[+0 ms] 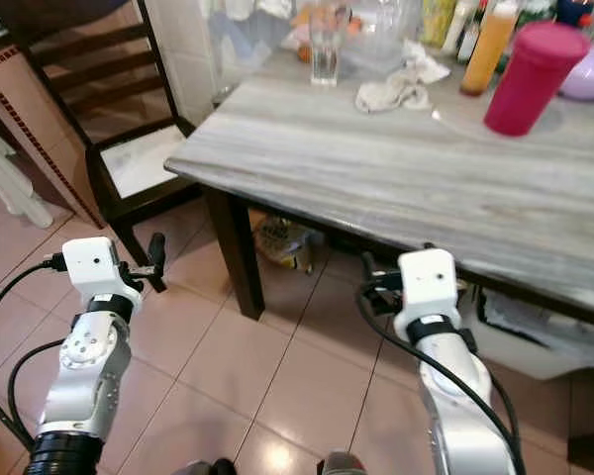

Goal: Setting the table

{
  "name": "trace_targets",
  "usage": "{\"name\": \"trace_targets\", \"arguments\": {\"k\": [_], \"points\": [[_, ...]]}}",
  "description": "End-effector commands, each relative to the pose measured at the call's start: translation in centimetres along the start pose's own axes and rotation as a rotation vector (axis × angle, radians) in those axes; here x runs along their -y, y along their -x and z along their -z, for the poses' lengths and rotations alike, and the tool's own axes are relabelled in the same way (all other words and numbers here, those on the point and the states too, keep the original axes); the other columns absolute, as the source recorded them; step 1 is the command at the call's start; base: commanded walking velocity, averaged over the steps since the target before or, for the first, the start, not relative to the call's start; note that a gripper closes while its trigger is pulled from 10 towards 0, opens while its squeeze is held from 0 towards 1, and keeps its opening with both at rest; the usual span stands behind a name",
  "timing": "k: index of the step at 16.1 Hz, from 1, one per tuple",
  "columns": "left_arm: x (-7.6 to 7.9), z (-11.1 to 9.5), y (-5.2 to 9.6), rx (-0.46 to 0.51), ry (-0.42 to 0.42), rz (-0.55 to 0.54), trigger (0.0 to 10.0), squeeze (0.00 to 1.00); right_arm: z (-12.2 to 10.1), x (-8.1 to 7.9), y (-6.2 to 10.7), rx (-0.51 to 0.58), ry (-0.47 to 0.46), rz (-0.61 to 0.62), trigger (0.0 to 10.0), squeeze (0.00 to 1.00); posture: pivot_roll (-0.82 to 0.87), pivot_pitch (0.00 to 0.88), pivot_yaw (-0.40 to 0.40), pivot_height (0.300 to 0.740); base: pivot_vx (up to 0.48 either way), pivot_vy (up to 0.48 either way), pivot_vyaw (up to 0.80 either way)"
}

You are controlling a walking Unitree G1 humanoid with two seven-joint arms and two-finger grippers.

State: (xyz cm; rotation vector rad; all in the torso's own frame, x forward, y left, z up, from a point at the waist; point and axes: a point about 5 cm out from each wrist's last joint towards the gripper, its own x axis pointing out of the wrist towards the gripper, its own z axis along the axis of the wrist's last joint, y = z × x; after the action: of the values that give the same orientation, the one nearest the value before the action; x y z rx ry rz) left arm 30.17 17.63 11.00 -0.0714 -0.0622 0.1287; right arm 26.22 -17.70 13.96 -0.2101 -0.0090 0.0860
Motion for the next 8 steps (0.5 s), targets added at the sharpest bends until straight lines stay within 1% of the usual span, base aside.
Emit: {"name": "trace_targets", "arguments": {"k": [1, 2, 4, 5, 6, 7, 8], "points": [[0.0, -0.1, -0.1, -0.002, 0.003, -0.021, 10.0, 0.00, 0.0, -0.4, -0.2, 0.009, 0.012, -0.026, 10.0, 0.00, -0.29, 0.030, 0.014, 0.740, 0.000, 0.000, 0.00], [0.6, 0.1, -0.1, 0.000, -0.008, -0.006, 10.0, 0.00, -0.1, -0.7, -0.3, 0.023, 0.014, -0.040, 10.0, 0.00, -0.29, 0.021, 0.014, 0.740, 0.000, 0.000, 0.00], [1.0, 0.5, -0.2, -0.031, -0.005, 0.012, 10.0, 0.00, -0.4, -0.8, -0.5, 0.053, 0.022, -0.042, 10.0, 0.00, -0.31, 0.018, 0.030, 0.740, 0.000, 0.000, 0.00], [1.2, 0.6, -0.2, -0.028, -0.045, 0.014, 10.0, 0.00, -0.6, -0.6, -0.3, 0.065, 0.024, -0.018, 10.0, 0.00, -0.32, 0.028, 0.041, 0.740, 0.000, 0.000, 0.00], [1.5, 0.5, -0.3, -0.037, -0.031, 0.040, 10.0, 0.00, -0.7, -0.4, 0.0, 0.068, 0.027, 0.006, 10.0, 0.00, -0.33, 0.038, 0.054, 0.740, 0.000, 0.000, 0.00], [2.4, 0.3, -0.5, -0.041, -0.027, 0.095, 10.0, 0.00, -0.7, 0.0, 0.6, 0.080, 0.031, 0.038, 10.0, 0.00, -0.34, 0.050, 0.068, 0.740, 0.000, 0.000, 0.00], [2.7, 0.1, -0.6, -0.034, -0.024, 0.121, 10.0, 0.00, -0.5, 0.0, 1.0, 0.081, 0.018, 0.053, 10.0, 0.00, -0.33, 0.060, 0.079, 0.740, 0.000, 0.000, 0.00]]}}
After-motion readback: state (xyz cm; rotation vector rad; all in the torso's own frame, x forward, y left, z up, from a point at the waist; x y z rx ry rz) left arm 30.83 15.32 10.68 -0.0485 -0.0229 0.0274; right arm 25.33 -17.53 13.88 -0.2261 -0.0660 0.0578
